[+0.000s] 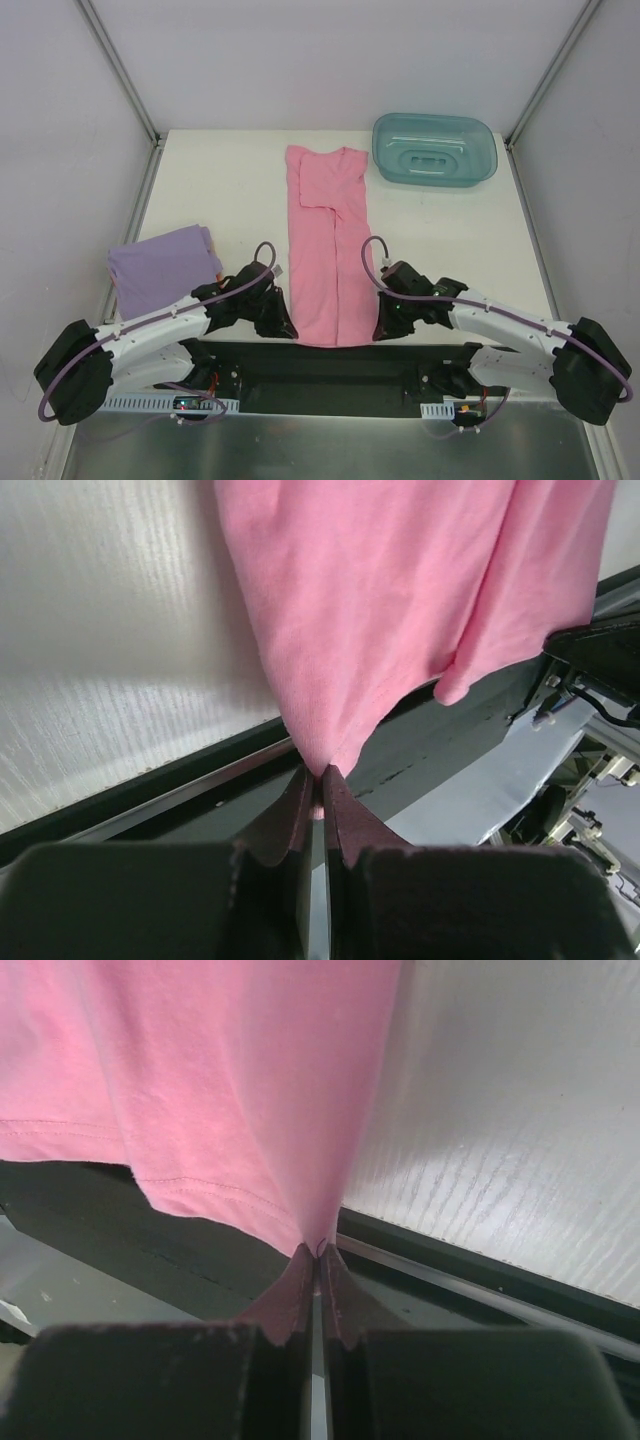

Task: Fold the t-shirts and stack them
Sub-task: Grab the bottom of the folded rectangular tshirt with both arms, then fold the folded rectangular tshirt in 1/3 of the way

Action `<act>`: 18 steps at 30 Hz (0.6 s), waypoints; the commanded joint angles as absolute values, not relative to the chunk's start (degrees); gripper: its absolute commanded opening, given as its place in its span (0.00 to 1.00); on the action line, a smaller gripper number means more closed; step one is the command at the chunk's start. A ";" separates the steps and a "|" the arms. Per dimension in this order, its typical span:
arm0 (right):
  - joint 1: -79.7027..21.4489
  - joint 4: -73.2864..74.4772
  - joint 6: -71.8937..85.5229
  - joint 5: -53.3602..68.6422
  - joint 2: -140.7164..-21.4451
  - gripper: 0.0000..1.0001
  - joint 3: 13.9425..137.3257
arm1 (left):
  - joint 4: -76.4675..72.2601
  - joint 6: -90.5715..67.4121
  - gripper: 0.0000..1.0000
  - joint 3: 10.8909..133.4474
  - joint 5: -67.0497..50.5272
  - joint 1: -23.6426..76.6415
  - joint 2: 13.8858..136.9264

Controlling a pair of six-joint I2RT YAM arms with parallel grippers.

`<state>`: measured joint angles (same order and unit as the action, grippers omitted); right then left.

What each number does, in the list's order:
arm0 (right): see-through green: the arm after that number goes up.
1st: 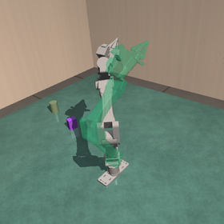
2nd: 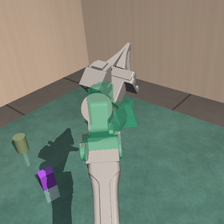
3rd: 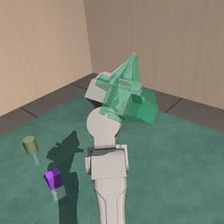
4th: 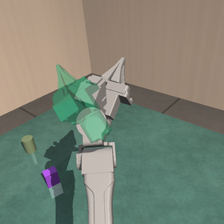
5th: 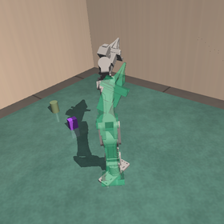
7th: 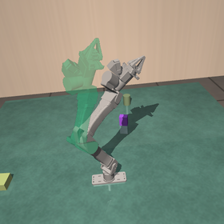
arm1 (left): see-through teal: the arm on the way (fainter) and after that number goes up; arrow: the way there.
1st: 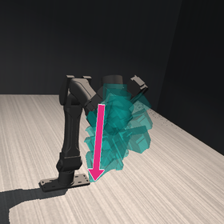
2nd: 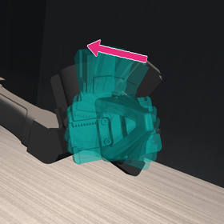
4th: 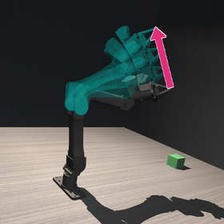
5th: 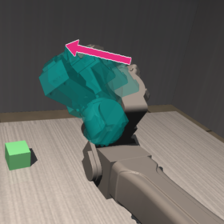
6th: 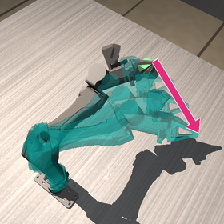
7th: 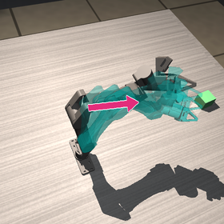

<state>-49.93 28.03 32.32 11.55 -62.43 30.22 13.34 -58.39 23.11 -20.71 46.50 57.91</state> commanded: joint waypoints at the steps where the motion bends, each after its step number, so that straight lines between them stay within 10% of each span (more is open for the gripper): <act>1: -50.01 31.63 28.49 7.66 -62.04 0.01 36.90 | 14.76 -57.49 0.00 27.06 -18.29 46.32 56.25; 18: -39.47 35.16 10.29 -3.16 -77.60 0.01 64.66 | 16.35 -44.83 0.00 47.72 -13.19 33.40 72.33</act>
<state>-41.60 35.11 15.73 -0.69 -74.89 57.98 15.68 -49.52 43.16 -15.92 35.40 69.08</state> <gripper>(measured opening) 0.023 0.018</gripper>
